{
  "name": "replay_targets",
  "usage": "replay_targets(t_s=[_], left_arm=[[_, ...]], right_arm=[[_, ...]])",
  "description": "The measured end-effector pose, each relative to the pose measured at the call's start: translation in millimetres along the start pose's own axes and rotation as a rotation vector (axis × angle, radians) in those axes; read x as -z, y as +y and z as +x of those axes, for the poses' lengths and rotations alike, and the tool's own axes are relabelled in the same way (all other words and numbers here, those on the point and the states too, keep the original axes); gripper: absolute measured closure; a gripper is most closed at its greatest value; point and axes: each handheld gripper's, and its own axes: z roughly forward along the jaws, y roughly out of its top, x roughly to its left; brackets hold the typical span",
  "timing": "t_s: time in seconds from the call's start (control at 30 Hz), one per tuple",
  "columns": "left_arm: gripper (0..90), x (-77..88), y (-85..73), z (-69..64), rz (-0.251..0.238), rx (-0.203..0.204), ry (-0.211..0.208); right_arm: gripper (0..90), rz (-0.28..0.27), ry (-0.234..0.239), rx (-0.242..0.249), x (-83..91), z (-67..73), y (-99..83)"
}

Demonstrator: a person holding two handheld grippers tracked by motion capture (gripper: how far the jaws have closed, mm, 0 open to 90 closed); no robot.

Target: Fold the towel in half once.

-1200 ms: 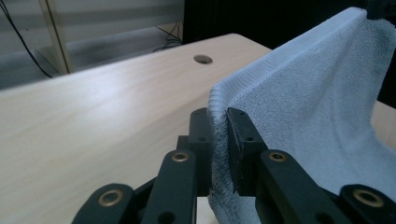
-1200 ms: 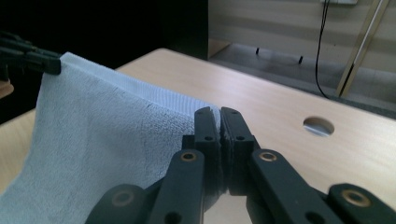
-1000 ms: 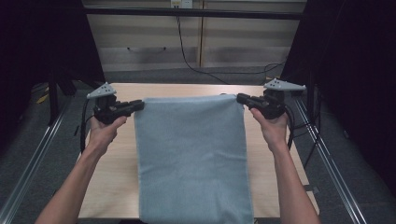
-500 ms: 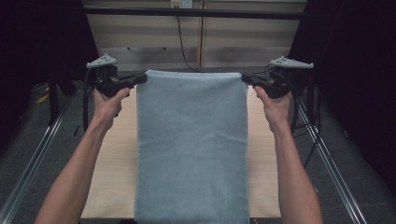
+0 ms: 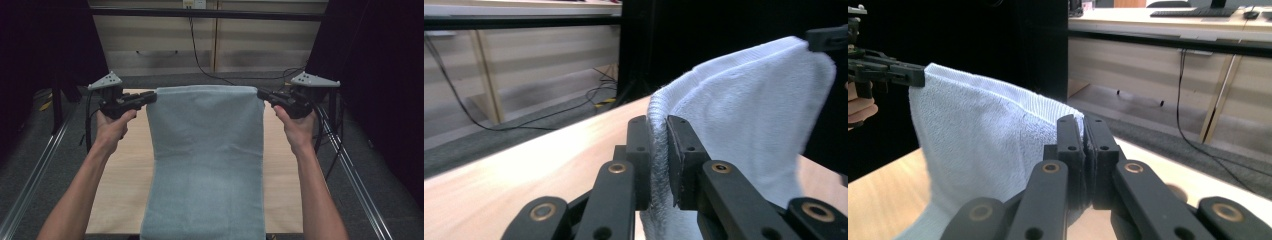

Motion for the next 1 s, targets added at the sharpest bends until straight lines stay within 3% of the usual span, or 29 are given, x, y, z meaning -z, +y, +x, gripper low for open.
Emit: replay_targets(t_s=[0.1, 0.17, 0.33, 0.47, 0.6, 0.7, 0.8, 0.9, 1.0], left_arm=[[81.2, 14.5, -17.3, -7.1, -0.025, 0.018, -0.039], [81.2, 24.6, -33.3, -13.0, -0.007, 0.002, -0.030], [81.2, 49.7, -68.7, -25.0, 0.026, 0.018, -0.058], [81.4, 72.8, -85.0, -44.4, -0.003, 0.039, -0.093], [81.4, 88.9, -108.7, -62.7, 0.031, 0.051, -0.118], [81.4, 93.8, -129.3, -72.0, 0.084, 0.055, -0.128], [81.4, 93.9, -153.1, -80.2, 0.176, 0.059, -0.150], [81.4, 90.5, -178.6, -85.8, 0.259, 0.069, -0.162], [81.3, 84.3, -197.6, -82.9, 0.334, 0.101, -0.164]], right_arm=[[87.0, 0.013, 0.011, -0.011, 5.4, 7.6, -15.0], [87.0, 0.010, 0.041, -0.024, 11.4, 13.5, -28.7], [87.0, 0.043, 0.083, -0.032, 29.2, 28.9, -59.3], [87.0, 0.096, 0.092, 0.002, 47.1, 48.5, -70.6], [87.0, 0.136, 0.111, 0.015, 68.0, 69.4, -87.7], [86.9, 0.191, 0.126, 0.005, 77.2, 82.1, -114.2], [87.0, 0.256, 0.135, -0.026, 81.6, 90.3, -146.4], [86.9, 0.316, 0.157, -0.089, 81.7, 91.9, -179.7], [86.9, 0.386, 0.179, -0.138, 77.4, 93.6, -209.3]])
